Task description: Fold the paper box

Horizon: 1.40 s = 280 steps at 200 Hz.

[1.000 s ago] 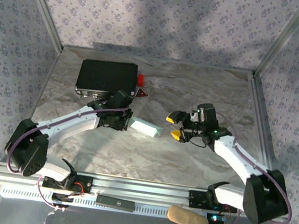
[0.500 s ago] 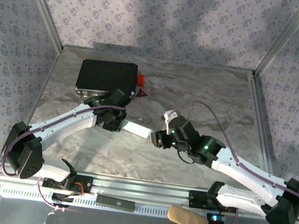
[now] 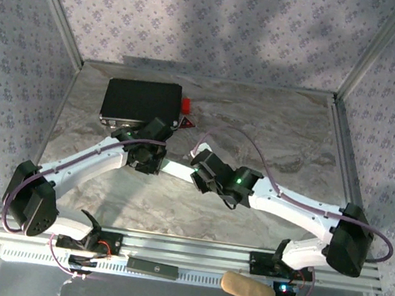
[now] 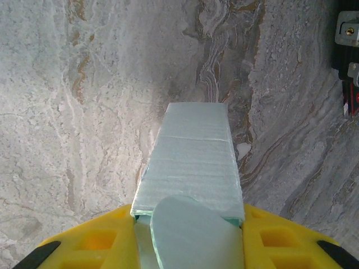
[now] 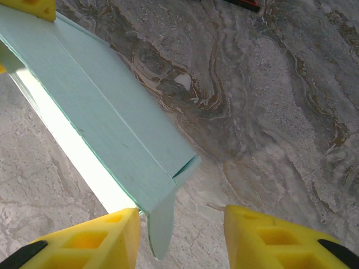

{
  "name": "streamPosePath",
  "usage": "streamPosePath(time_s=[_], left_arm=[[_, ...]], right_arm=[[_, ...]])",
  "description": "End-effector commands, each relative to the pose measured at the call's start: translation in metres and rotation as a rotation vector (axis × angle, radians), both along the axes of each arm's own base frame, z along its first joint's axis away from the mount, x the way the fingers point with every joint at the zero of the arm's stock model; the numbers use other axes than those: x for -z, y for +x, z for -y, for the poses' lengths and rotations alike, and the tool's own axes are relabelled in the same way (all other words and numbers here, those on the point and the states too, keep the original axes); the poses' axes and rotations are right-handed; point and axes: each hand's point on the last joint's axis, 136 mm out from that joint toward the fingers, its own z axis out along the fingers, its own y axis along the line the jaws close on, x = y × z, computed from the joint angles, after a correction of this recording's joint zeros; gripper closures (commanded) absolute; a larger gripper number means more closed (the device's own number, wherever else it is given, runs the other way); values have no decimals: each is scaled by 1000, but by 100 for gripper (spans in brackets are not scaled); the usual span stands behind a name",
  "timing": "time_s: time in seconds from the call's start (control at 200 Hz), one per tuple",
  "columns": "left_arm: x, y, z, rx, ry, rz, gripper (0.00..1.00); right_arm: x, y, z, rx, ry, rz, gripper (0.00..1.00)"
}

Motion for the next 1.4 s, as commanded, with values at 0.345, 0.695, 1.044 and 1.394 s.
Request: streamPosePath(time_s=[0.345, 0.695, 1.044, 1.394], left_arm=[[2, -4, -10, -41, 44, -34, 85], [9, -7, -10, -68, 35, -57, 86], [4, 3, -5, -35, 12, -10, 45], [-27, 21, -18, 123, 2, 150, 2]], right_arm=[[13, 6, -11, 40, 32, -67, 51], [31, 12, -14, 89, 83, -179, 51], [46, 25, -7, 136, 92, -264, 54], [47, 45, -10, 115, 96, -335, 56]])
